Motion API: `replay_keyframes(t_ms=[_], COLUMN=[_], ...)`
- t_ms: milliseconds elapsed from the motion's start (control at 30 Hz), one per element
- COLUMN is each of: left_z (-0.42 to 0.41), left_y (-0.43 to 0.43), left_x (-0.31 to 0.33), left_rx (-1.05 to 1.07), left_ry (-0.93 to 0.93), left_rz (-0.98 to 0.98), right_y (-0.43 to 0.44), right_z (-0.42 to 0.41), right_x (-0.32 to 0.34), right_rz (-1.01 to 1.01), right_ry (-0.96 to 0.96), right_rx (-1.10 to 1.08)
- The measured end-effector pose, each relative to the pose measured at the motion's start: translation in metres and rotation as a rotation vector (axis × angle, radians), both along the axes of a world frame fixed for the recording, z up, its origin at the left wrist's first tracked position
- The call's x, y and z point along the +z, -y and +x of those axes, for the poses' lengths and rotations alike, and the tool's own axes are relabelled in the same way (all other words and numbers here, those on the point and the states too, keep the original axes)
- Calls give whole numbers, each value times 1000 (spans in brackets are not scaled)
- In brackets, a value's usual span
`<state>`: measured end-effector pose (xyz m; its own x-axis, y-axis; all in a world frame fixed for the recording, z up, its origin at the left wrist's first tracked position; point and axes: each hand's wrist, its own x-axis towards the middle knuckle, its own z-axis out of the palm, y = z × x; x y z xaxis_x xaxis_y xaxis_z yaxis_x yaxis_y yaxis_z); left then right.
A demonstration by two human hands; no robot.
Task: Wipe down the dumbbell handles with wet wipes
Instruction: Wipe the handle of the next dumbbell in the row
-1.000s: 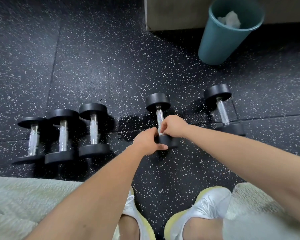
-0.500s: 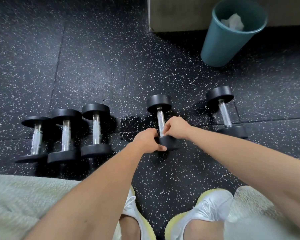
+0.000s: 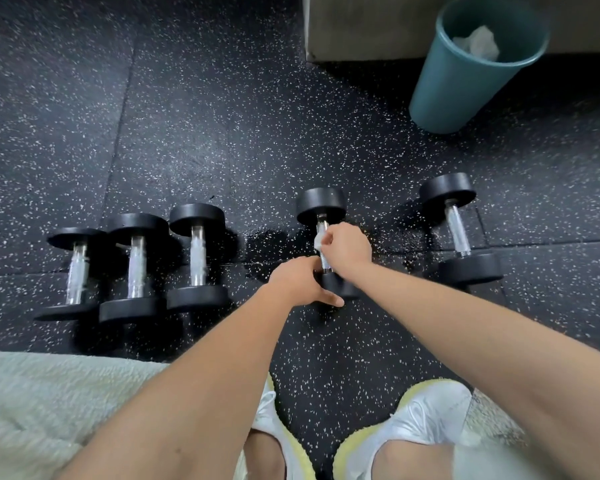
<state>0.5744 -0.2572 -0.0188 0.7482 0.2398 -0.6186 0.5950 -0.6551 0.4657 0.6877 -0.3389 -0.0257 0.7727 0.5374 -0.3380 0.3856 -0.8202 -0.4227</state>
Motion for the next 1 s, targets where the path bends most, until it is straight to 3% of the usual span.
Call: replay_keyframes(t_ms=[133,367,533,667,867,1000], left_z=[0,-6,-8,-8,-7,-7], left_y=[-3,0,-4,-7,6,5], left_x=[-1,2,3,1,-8,-7], left_rx=[-5,33,41,61,42,28], left_ry=[-9,30,18,-4,42,60], left_rz=[16,16,-25,-49,32,82], right_y=[10,-33,-16,6,-31,-32], right_z=[-2,20,12,20,28,17], right_x=[3,-7,-14,-8,-7,-11], right_rz=[-6,193,100,38,196,142], right_ry=[-56,-61,-16,-88,-71,-54], right_rx=[2,-314,-195,-28,-298,-250])
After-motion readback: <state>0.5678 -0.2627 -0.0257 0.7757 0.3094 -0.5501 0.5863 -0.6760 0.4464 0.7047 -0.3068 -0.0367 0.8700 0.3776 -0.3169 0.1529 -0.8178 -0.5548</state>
